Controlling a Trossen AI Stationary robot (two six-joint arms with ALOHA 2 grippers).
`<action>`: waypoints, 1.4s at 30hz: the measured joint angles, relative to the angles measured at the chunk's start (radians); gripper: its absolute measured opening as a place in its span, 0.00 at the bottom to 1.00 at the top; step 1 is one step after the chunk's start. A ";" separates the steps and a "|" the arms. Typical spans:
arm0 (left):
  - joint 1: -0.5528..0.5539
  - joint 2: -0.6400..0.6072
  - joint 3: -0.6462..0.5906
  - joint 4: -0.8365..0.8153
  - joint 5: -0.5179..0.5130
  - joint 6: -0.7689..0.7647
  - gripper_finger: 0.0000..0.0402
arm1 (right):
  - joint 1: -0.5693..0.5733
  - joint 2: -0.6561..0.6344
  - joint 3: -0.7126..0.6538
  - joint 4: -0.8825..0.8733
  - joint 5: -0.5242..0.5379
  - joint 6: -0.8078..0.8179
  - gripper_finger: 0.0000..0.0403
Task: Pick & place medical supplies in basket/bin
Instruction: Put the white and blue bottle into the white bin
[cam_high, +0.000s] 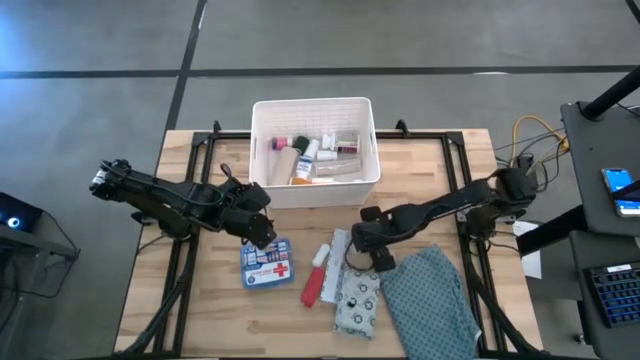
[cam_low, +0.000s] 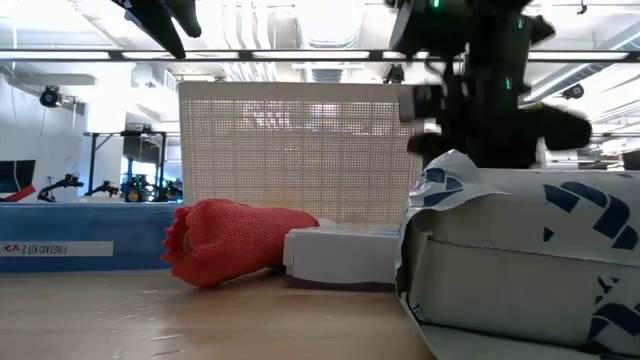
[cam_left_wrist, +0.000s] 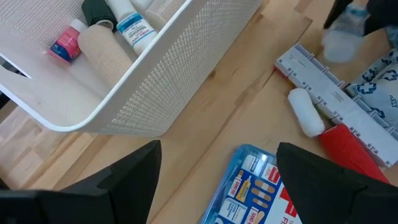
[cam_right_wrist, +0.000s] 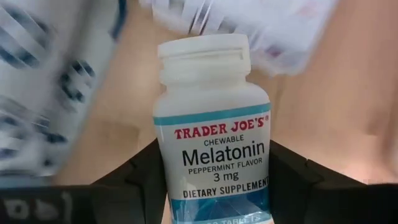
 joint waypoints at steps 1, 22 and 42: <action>0.000 0.000 0.000 0.000 0.000 0.000 0.73 | 0.000 -0.025 0.014 -0.018 0.000 0.012 0.47; -0.001 0.001 -0.034 0.006 -0.048 0.019 0.73 | -0.424 -0.177 0.656 -0.208 0.226 0.104 0.76; -0.006 0.001 -0.208 0.176 0.033 -0.003 0.73 | -0.073 -0.165 0.482 -0.508 0.066 0.989 0.75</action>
